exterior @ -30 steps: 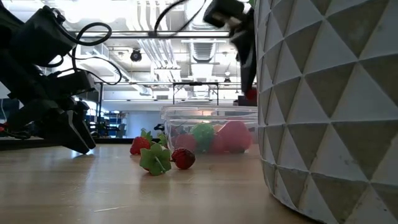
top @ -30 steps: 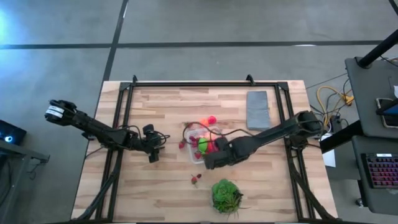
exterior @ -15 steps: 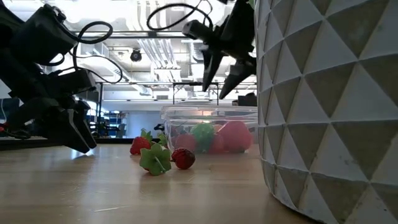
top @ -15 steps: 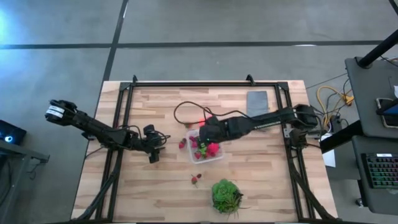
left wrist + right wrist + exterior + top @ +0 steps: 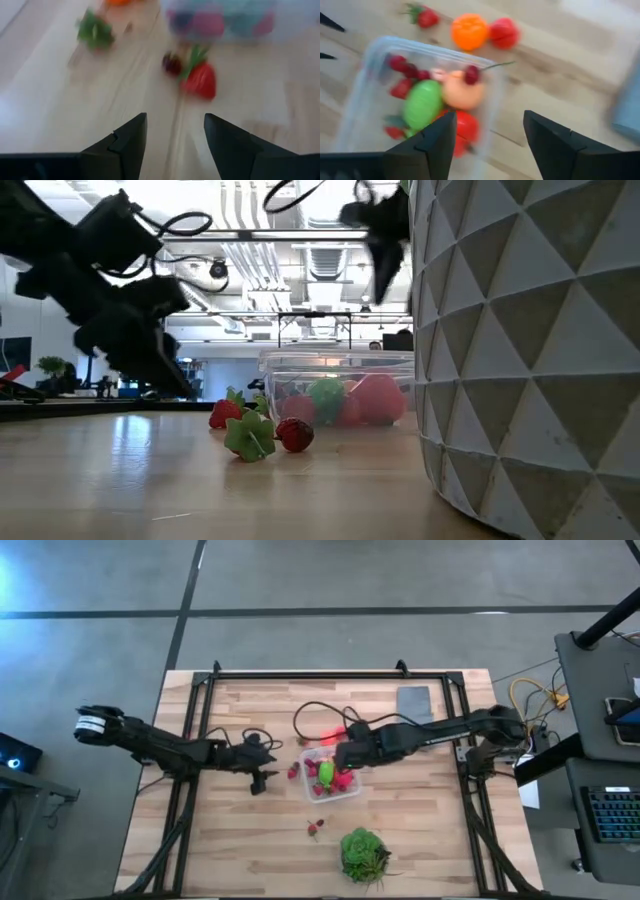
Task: Pick and placing Produce into tupperware
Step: Put the red strawberry into the transparent container
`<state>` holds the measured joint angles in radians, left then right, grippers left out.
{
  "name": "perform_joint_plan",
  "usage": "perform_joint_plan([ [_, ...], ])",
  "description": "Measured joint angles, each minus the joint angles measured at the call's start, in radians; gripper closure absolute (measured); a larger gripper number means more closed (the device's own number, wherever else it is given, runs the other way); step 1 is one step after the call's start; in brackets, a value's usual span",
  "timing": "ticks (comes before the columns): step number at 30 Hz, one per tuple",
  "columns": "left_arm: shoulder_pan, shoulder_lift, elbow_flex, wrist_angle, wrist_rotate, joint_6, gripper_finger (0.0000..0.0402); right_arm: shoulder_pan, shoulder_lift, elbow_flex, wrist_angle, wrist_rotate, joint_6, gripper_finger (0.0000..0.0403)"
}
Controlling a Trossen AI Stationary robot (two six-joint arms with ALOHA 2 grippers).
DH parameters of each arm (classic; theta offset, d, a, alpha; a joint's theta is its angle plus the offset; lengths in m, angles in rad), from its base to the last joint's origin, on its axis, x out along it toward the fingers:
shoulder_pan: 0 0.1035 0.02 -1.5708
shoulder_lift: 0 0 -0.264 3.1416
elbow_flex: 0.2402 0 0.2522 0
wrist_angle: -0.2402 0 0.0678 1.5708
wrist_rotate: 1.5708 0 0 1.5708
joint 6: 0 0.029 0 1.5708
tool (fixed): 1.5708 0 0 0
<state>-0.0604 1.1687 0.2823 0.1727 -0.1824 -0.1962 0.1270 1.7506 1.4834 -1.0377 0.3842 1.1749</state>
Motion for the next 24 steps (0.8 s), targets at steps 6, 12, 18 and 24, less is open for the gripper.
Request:
perform_joint_plan([
  [6, 0.008, 0.102, 0.089, 0.030, 0.025, -0.042, 0.0214, 0.025, -0.068, -0.020, -0.172, 0.074, -0.036, 0.0145],
  [12, 0.008, 0.241, 0.200, 0.017, 0.032, -0.136, 0.0193, 0.025, -0.143, -0.094, -0.251, 0.142, -0.057, 0.0112],
  [18, 0.008, 0.322, 0.299, -0.162, 0.037, -0.217, 0.0173, 0.024, -0.238, -0.209, -0.258, 0.144, -0.024, 0.0100],
  [24, 0.008, 0.338, 0.322, -0.219, 0.055, -0.244, 0.0168, 0.023, -0.315, -0.314, -0.252, 0.168, 0.056, 0.0100],
])
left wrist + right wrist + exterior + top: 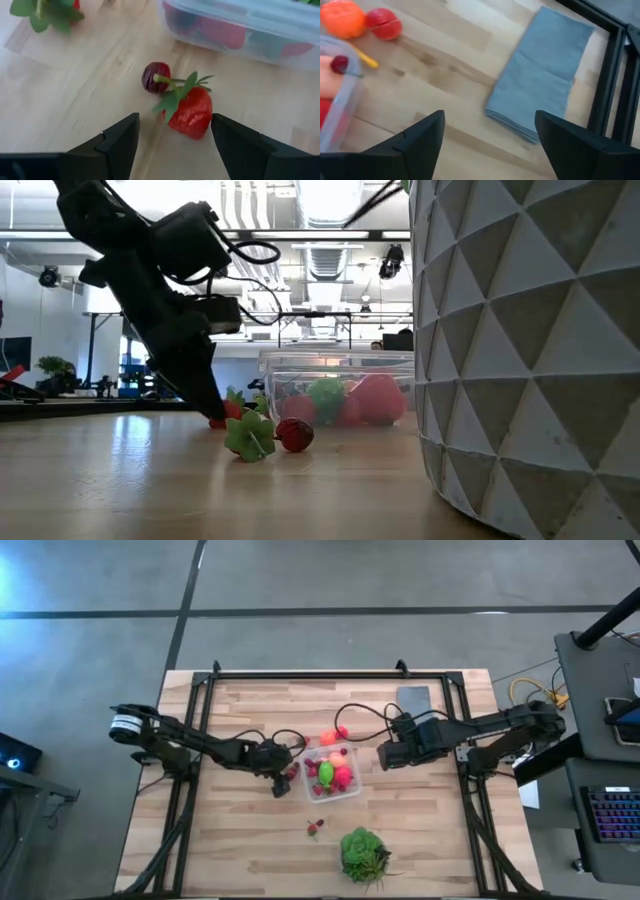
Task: Pick and placing Produce into tupperware
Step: Put the red strawberry into the transparent container
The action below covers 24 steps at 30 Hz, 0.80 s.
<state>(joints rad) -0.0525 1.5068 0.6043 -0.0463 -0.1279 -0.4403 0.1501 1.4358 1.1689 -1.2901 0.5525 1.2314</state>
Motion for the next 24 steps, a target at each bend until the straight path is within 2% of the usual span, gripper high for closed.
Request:
perform_joint_plan([
  [10, 0.000, 0.037, 0.000, 0.051, 0.025, 0.000, 0.0173, 0.000, -0.067, -0.140, 0.101, -0.009, 0.069, 0.0099],
  [24, 0.001, 0.036, -0.002, 0.064, 0.023, 0.001, 0.0237, 0.000, -0.061, -0.173, 0.129, -0.005, 0.069, 0.0106],
])
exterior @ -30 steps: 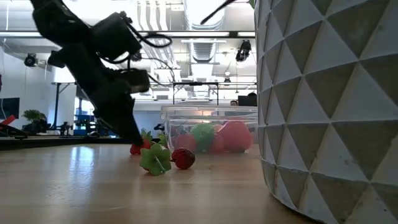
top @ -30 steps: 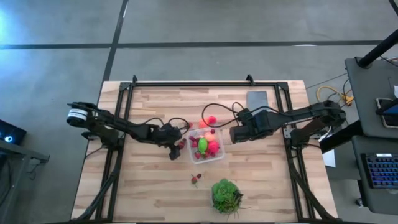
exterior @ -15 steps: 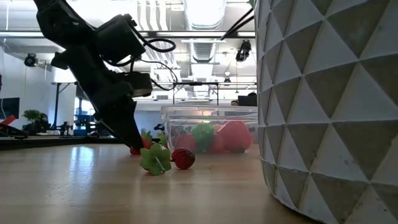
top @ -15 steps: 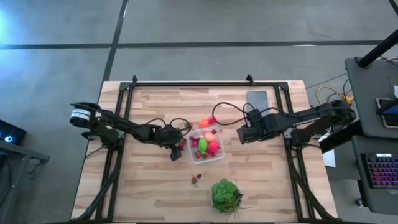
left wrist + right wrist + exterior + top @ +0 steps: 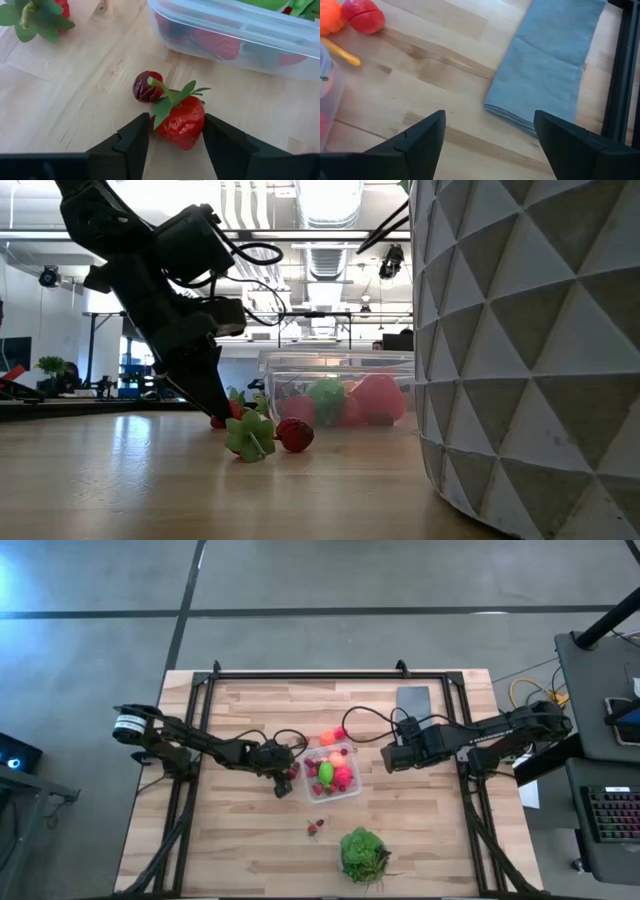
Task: Pick and placing Produce into tupperware
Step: Put the red strawberry into the transparent container
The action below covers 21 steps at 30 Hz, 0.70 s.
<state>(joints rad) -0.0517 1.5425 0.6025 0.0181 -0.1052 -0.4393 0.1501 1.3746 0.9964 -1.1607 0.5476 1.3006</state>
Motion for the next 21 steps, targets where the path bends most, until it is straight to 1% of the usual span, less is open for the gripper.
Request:
perform_joint_plan([
  [6, -0.002, -0.034, 0.000, -0.018, 0.018, 0.009, 0.0252, 0.000, 0.000, -0.004, 0.002, 0.001, 0.000, 0.0109],
  [9, -0.002, -0.090, 0.001, -0.054, 0.012, 0.023, 0.0257, 0.000, 0.000, -0.004, 0.006, 0.001, -0.001, 0.0111],
  [12, -0.001, -0.176, 0.001, -0.082, -0.016, 0.068, 0.0258, 0.000, 0.000, -0.004, 0.017, 0.003, -0.003, 0.0110],
  [15, -0.001, -0.268, 0.000, -0.075, -0.067, 0.141, 0.0258, 0.000, 0.000, -0.005, 0.022, 0.004, -0.003, 0.0112],
  [17, -0.001, -0.306, 0.000, -0.058, -0.091, 0.229, 0.0258, 0.000, 0.001, -0.007, 0.023, 0.004, -0.003, 0.0113],
  [19, -0.001, -0.314, 0.000, -0.029, -0.095, 0.317, 0.0258, 0.000, 0.001, -0.010, 0.027, 0.005, -0.003, 0.0112],
  [21, 0.000, -0.291, 0.001, 0.015, -0.079, 0.381, 0.0258, 0.000, 0.001, -0.014, 0.028, 0.004, -0.003, 0.0111],
])
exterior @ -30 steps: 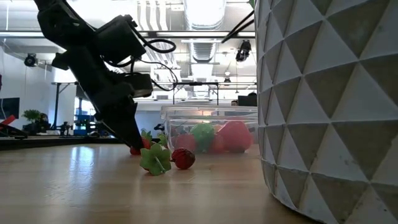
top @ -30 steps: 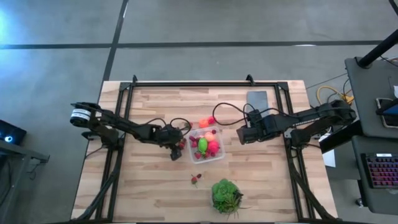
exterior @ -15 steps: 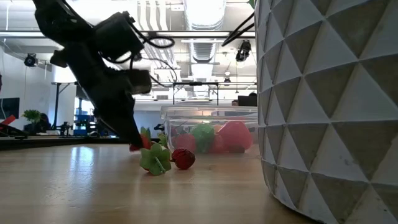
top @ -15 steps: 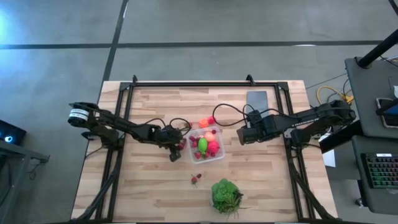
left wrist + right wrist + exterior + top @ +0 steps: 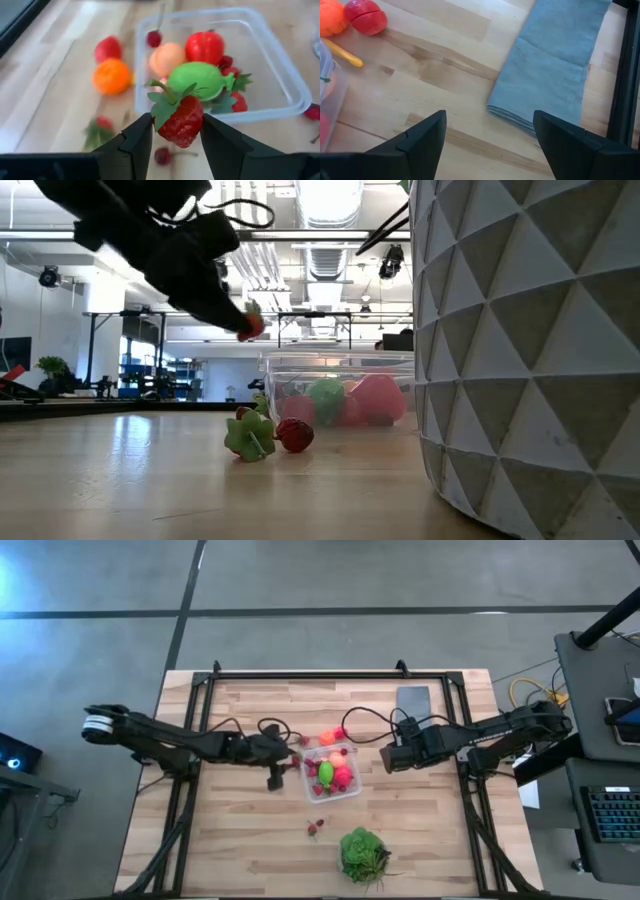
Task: Pick and placing Produce into tupperware
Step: Put the red strawberry into the transparent container
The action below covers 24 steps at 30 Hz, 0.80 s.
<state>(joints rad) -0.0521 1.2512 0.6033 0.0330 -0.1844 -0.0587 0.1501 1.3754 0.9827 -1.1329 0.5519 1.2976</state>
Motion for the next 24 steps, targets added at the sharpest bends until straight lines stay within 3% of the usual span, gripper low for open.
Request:
perform_joint_plan([
  [4, 0.000, 0.089, 0.002, 0.125, 0.102, 0.070, 0.0258, 0.000, 0.000, -0.006, 0.006, -0.001, 0.000, 0.0111],
  [13, 0.000, 0.219, 0.101, 0.156, 0.112, 0.205, 0.0253, 0.000, 0.000, -0.007, 0.010, -0.057, 0.000, 0.0112],
  [24, 0.000, 0.206, 0.129, 0.079, 0.073, 0.231, 0.0149, 0.000, 0.000, -0.008, 0.012, -0.057, -0.012, 0.0109],
])
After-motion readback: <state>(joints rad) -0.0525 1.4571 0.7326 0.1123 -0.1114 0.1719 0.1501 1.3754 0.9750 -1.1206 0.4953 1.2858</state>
